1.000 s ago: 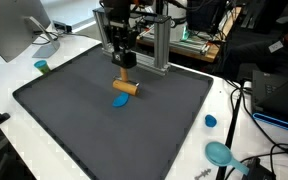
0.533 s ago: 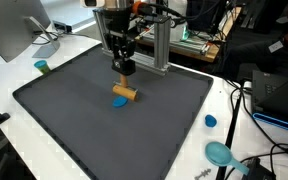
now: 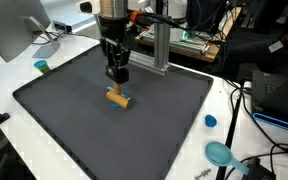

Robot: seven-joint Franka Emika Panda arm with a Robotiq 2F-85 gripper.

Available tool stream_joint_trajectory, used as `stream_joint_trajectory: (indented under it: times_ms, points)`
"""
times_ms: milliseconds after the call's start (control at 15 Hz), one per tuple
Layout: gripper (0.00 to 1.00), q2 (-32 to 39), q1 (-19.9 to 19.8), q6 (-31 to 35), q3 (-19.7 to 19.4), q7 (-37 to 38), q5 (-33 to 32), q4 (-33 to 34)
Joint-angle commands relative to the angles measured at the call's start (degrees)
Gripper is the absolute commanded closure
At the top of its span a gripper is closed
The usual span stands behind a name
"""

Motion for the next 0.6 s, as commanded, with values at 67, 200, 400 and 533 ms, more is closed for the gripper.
stream_joint_trajectory:
  times_ms: [67, 200, 400, 533]
  points:
    - [0.78, 4.4, 2.2, -0.9, -1.8, 4.2, -3.2, 4.5]
    - [0.78, 5.6, 2.7, -3.3, -2.0, 4.3, -3.6, 6.1]
    - [0.78, 7.0, 2.8, -7.1, -1.7, 3.8, -3.2, 8.4]
    - [0.78, 8.1, 2.4, -7.5, -1.2, 2.7, -2.0, 10.0]
